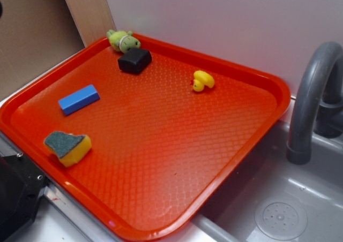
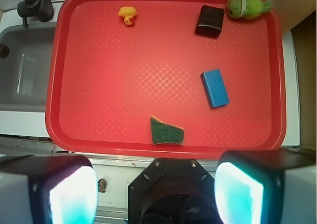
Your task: Grab the yellow duck.
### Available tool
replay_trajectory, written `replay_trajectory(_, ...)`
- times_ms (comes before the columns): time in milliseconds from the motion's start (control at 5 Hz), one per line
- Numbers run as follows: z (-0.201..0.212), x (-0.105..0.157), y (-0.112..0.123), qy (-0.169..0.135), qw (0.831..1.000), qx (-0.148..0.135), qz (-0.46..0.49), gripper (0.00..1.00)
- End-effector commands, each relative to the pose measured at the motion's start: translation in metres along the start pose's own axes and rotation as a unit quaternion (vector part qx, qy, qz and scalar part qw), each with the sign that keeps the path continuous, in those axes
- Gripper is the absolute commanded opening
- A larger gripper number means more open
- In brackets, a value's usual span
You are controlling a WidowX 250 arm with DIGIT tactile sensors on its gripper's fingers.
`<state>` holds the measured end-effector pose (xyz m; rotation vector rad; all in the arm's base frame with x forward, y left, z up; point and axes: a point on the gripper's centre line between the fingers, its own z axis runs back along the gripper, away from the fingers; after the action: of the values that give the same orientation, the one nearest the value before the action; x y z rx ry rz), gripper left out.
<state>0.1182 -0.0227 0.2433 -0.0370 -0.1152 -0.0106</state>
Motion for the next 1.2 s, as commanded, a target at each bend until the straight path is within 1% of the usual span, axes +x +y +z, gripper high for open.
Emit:
replay_trajectory(0, 0.0, 0.0, 0.0, 0.0, 1.0, 0.0, 0.0, 1.0)
replay_trajectory(200, 0.003, 0.018, 0.001, -0.05, 0.998, -0.027, 0.015, 1.0)
replay_trajectory(400, 0.001, 0.035, 0.002, -0.064, 0.996, -0.036, 0.042, 1.0)
replay_trajectory(600, -0.001, 0.053, 0.002, -0.117, 0.991, -0.034, 0.062, 1.0)
replay_trajectory(800, -0.027, 0.086, -0.006, -0.17, 0.983, -0.005, 0.071, 1.0)
replay_trajectory(1000, -0.043, 0.105, -0.019, -0.191, 0.98, -0.036, 0.035, 1.0)
